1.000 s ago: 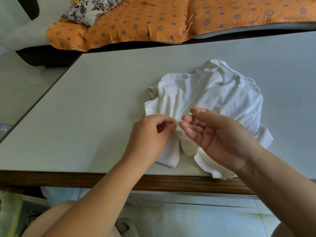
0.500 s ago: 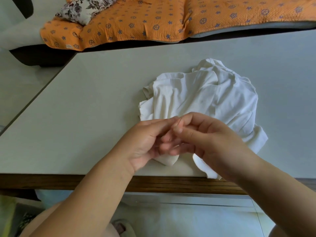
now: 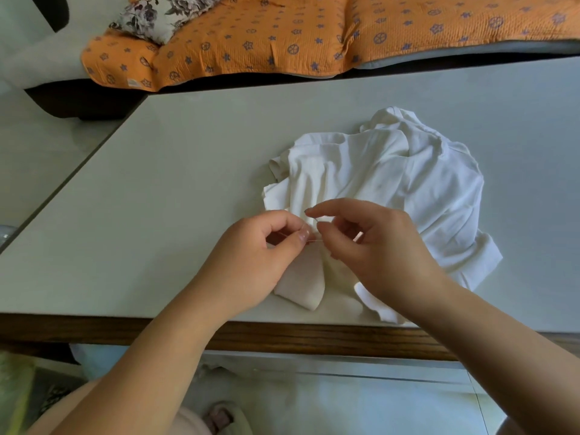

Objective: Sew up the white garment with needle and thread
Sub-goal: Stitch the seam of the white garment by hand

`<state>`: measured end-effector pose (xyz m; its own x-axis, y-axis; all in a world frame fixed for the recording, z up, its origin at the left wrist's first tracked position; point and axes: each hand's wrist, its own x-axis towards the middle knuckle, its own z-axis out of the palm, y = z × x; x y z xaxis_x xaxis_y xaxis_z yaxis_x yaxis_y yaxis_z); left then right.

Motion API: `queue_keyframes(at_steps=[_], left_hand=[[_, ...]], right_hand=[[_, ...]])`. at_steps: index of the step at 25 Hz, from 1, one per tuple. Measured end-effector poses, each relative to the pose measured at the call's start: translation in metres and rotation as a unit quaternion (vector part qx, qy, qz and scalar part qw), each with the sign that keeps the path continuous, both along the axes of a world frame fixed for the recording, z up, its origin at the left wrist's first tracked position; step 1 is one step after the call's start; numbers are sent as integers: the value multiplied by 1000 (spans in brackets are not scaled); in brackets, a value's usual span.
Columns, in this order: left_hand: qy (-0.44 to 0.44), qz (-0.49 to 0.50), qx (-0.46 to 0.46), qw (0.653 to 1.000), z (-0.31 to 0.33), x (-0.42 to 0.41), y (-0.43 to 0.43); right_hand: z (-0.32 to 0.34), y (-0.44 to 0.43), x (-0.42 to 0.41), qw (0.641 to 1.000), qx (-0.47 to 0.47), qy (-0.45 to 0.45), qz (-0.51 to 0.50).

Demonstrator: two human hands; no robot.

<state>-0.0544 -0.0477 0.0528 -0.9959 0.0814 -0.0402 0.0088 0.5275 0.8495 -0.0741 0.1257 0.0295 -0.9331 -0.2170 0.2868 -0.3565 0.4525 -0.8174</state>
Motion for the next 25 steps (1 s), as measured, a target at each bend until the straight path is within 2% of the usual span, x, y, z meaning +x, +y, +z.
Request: queue_keyframes(at_steps=[4,14,25], left_hand=[[56,4,-42,998,3,1,-3],[117,25,-122,985,0,4,-7],[110,21,-131,985,2,4,-7]], right_hand=[[-3,0,-1,998,60,-3,33],[-4,0,3,997,65,-16,24],[-4,3,4,997,30,-47,48]])
